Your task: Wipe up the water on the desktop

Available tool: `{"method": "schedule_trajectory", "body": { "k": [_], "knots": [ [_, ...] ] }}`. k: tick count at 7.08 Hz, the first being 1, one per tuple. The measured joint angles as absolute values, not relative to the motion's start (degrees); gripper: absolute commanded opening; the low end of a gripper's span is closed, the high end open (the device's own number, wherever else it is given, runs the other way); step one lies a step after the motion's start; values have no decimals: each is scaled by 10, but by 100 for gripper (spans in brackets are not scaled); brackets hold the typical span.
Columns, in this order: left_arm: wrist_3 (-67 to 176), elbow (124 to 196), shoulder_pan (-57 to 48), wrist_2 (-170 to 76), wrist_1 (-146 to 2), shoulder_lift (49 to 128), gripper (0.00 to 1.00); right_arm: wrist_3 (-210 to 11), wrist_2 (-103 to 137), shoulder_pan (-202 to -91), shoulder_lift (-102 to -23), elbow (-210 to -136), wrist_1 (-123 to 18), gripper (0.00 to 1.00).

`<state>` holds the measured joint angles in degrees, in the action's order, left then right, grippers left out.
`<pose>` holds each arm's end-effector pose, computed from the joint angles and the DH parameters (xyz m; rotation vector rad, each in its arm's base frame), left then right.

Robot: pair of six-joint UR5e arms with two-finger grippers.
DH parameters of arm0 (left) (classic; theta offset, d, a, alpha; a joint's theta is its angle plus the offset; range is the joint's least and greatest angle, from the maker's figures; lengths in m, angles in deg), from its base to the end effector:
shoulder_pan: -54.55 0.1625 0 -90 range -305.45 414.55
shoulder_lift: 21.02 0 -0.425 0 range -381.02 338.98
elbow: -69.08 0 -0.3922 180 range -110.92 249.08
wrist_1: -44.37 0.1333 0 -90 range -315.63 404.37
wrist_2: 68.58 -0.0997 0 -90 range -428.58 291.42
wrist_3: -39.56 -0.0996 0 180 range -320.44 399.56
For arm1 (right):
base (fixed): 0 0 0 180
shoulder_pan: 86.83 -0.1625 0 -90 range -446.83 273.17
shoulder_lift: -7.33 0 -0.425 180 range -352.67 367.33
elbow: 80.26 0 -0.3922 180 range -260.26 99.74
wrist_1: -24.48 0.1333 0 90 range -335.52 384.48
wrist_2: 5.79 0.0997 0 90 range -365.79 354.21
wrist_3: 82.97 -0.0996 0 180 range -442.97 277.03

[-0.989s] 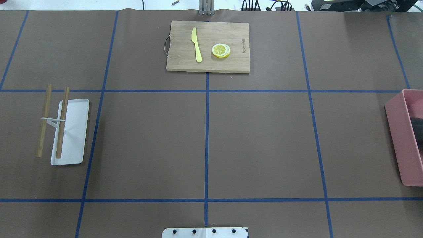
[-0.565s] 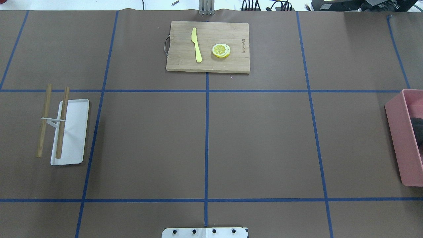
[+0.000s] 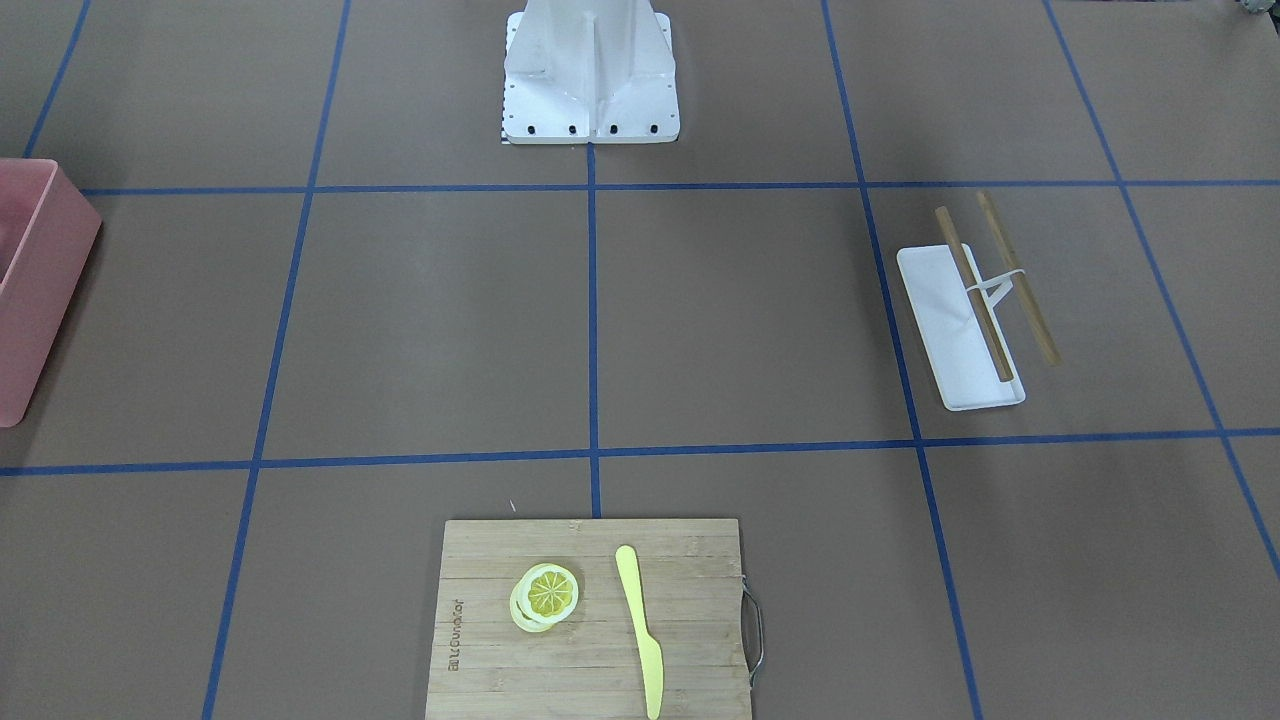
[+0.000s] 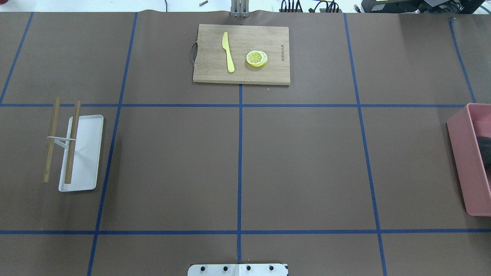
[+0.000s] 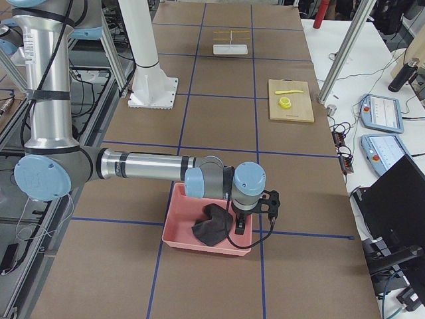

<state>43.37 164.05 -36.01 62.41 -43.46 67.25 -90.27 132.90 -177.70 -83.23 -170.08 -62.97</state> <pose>-0.0727 -0.4791 0.6384 -0.0024 0.7157 -0.0663 0.0659 -0.4888 0.6551 -0.0180 -0.8506 0.1205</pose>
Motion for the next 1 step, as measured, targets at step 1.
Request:
{"method": "schedule_trajectory", "body": {
  "k": [1],
  "knots": [
    [436,1640,-359,626,-436,672,98,-903,1329,-1777,-832,-1701,-630,100]
  ]
}}
